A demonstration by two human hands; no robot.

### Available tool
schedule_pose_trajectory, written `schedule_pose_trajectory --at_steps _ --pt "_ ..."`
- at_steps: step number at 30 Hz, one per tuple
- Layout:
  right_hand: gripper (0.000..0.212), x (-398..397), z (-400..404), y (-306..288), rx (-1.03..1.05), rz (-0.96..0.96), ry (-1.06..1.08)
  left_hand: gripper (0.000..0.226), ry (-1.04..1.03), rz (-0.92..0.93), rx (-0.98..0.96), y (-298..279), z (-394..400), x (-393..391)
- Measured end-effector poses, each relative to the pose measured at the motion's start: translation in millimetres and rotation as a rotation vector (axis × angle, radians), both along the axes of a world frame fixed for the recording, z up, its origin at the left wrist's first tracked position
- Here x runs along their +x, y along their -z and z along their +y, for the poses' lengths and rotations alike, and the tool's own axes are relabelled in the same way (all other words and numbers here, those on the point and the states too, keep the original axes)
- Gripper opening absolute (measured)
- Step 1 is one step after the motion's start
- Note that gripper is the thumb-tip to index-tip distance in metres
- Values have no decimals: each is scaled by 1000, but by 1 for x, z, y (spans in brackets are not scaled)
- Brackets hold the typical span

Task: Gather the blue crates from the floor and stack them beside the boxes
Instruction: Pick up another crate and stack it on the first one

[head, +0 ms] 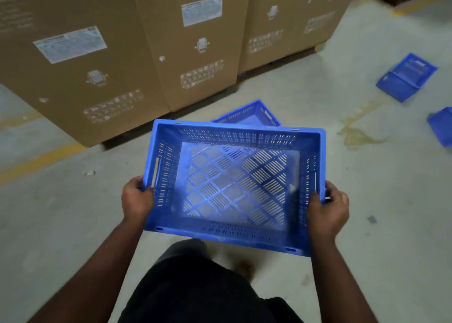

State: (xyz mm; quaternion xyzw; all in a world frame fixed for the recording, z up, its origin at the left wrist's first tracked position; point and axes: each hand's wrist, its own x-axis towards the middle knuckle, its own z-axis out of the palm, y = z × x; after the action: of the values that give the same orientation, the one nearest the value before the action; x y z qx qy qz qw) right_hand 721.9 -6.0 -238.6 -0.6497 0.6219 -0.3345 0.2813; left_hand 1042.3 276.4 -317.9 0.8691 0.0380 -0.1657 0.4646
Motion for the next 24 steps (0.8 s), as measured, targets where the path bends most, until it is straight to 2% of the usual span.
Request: schedule_pose_trajectory --at_steps 4,8,17,20,24 --pt "37 -4 -106 -3 -14 7 -64 31 -26 -28 12 -13 -88 -31" --pt "37 17 -204 10 -5 8 -108 33 -131 -34 2 5 -177 -29" --pt "50 108 -407 38 37 -16 -331 32 -251 20 -91 37 -363 29" --pt "55 150 -459 40 79 16 -368 35 -278 32 -91 42 -401 55" --pt "59 206 -517 44 205 -59 -441 32 -391 46 -125 44 -437 79"
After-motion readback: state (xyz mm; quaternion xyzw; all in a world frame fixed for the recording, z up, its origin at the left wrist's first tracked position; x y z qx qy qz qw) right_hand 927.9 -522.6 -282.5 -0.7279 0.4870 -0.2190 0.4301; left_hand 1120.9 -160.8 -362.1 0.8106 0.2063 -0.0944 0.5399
